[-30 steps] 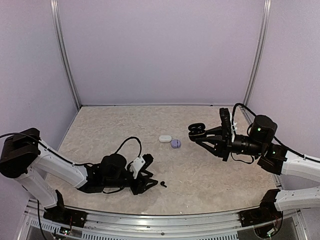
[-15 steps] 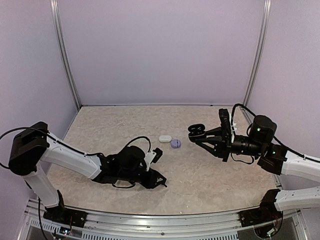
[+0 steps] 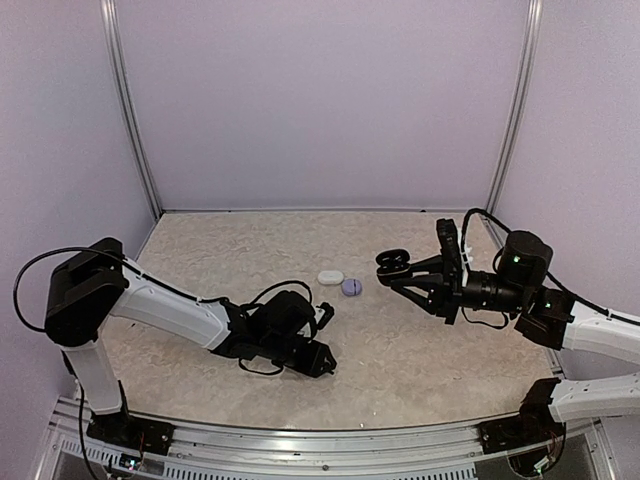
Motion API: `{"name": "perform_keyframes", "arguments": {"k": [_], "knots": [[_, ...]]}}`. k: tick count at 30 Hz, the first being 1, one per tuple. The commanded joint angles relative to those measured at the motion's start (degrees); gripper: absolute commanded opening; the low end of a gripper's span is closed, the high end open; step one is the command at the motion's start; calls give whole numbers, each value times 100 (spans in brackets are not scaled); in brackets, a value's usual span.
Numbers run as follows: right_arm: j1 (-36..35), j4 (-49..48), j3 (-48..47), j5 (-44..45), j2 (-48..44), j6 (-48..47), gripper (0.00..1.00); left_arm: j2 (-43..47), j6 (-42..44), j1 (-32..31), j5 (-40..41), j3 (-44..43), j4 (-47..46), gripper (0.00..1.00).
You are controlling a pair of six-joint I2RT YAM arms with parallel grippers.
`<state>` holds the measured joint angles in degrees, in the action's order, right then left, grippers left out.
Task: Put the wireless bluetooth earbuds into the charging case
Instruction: Adjust the right earbud at the center of the board.
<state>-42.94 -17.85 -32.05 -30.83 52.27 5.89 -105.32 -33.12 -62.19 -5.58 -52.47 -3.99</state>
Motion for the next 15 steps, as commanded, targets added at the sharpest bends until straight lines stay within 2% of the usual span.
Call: {"name": "perform_keyframes", "arguments": {"k": [1,8,15], "knots": [[66,13,-135,24,-102,-36,0,-164,-89,-11,22,-220,336,37],[72,5,-135,33,-90,-41,0,-300,218,-78,-226,-392,208,35],[68,-21,-126,8,-83,-27,0,-499,1133,-320,-402,-935,379,34]]}}
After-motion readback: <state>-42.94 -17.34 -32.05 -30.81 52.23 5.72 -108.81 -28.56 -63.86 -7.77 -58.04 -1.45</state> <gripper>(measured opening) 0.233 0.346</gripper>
